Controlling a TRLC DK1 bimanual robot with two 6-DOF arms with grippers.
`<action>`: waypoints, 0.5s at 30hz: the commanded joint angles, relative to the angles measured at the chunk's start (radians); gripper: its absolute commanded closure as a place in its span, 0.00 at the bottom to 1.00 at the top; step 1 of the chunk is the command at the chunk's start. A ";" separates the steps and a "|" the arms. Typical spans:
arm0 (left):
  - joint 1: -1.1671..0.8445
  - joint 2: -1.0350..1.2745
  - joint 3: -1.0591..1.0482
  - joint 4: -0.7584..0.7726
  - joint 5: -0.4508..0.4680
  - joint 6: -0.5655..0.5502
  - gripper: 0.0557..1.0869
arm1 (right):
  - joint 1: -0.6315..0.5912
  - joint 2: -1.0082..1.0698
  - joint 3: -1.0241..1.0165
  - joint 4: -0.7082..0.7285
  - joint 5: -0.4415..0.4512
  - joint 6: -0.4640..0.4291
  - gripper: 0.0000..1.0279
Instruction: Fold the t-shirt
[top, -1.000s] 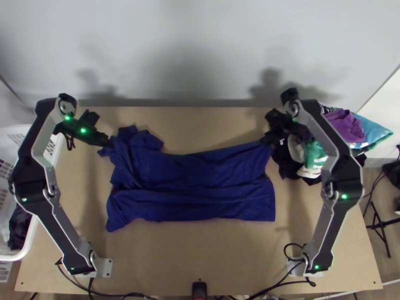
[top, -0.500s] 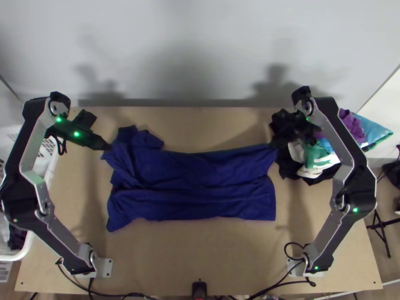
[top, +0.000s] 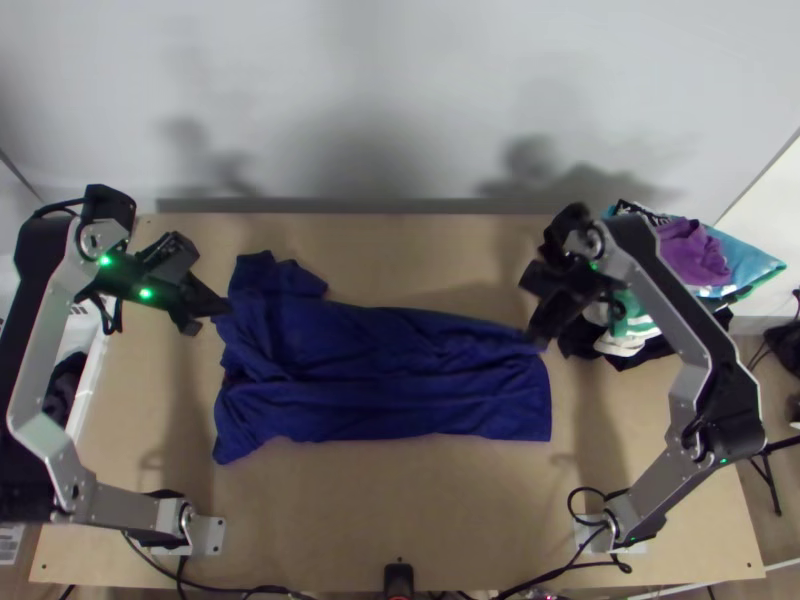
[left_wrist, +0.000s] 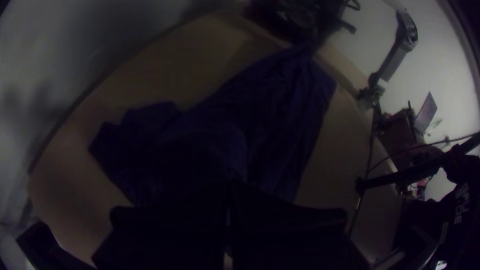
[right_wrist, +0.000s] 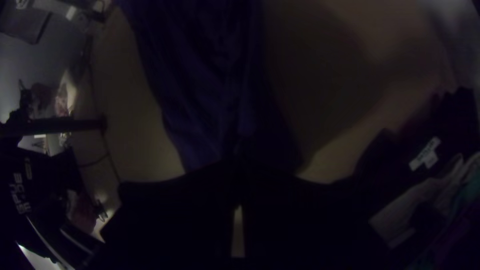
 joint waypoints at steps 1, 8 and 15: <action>-0.046 -0.074 -0.054 -0.001 -0.013 0.109 0.96 | 0.061 -0.021 -0.134 -0.015 0.018 -0.114 0.97; -0.106 -0.037 -0.215 -0.003 -0.046 0.163 0.96 | 0.124 -0.041 -0.295 -0.015 0.018 -0.151 0.97; -0.144 0.115 -0.286 0.011 -0.163 0.143 0.96 | 0.159 -0.015 -0.323 -0.009 0.023 -0.137 0.97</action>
